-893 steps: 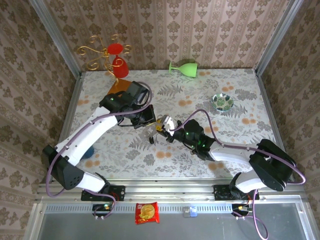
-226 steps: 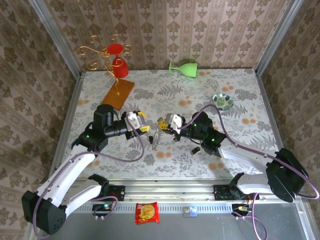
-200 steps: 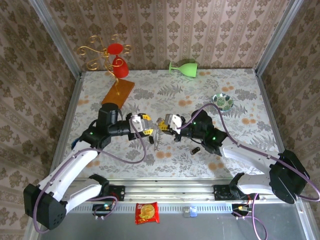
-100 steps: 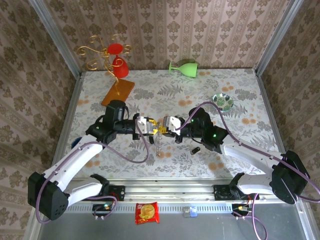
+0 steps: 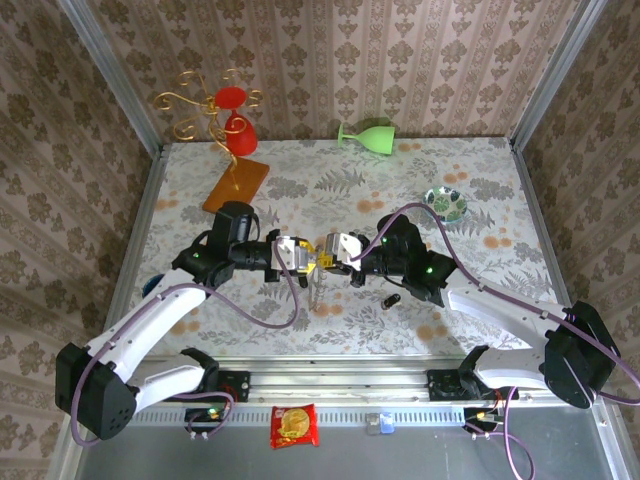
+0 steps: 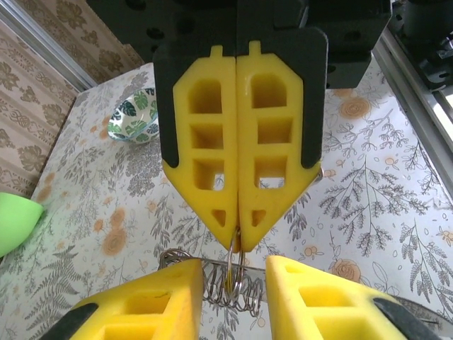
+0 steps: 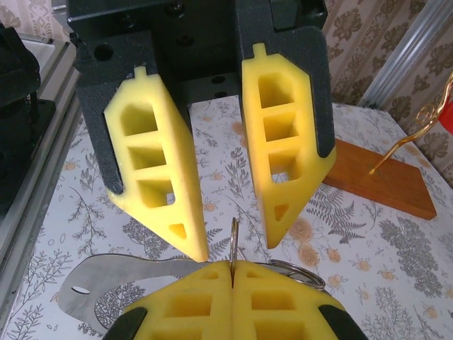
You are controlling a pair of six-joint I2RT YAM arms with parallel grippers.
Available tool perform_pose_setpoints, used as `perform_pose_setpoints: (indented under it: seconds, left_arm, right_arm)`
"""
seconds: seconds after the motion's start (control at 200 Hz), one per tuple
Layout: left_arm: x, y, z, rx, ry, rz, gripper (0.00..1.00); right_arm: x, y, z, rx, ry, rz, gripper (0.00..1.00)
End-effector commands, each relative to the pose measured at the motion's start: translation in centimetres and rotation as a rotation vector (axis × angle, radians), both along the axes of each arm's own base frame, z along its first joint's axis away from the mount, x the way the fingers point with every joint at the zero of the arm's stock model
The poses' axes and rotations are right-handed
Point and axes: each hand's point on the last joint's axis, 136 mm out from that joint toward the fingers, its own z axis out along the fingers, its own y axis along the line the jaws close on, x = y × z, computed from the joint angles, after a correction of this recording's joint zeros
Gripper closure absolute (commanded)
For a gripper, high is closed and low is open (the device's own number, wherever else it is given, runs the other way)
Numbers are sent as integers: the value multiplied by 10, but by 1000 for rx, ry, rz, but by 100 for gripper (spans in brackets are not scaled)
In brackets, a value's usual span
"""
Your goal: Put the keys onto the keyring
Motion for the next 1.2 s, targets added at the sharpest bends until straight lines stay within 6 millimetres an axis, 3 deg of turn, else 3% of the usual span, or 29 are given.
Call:
perform_pose_setpoints:
  seconds: [0.0, 0.53, 0.705, 0.8, 0.865, 0.905, 1.075, 1.195]
  left_arm:
    - [-5, 1, 0, 11, -1, -10, 71]
    - [-6, -6, 9, -35, 43, -35, 89]
    - [-7, -11, 15, -89, 85, -38, 90]
    - [-7, -13, 15, -117, 106, -35, 100]
    - [-6, -14, 13, -133, 123, -19, 100]
    - [-3, -14, 10, -145, 137, 2, 100]
    - [11, -14, 0, -188, 243, 145, 100]
    - [12, -16, -10, -170, 310, 186, 100]
  right_arm:
    - [-3, 4, 33, 62, -70, 30, 100]
    - [-6, 9, 33, 74, -59, 51, 100]
    - [-5, 9, 28, 69, -54, 45, 100]
    - [-2, 7, 23, 66, -42, 23, 100]
    - [5, 0, 18, 80, -10, -33, 78]
    - [9, -6, 16, 91, 10, -72, 70]
    - [15, -47, 0, 113, 120, -247, 61]
    - [14, -65, -7, 140, 174, -355, 60]
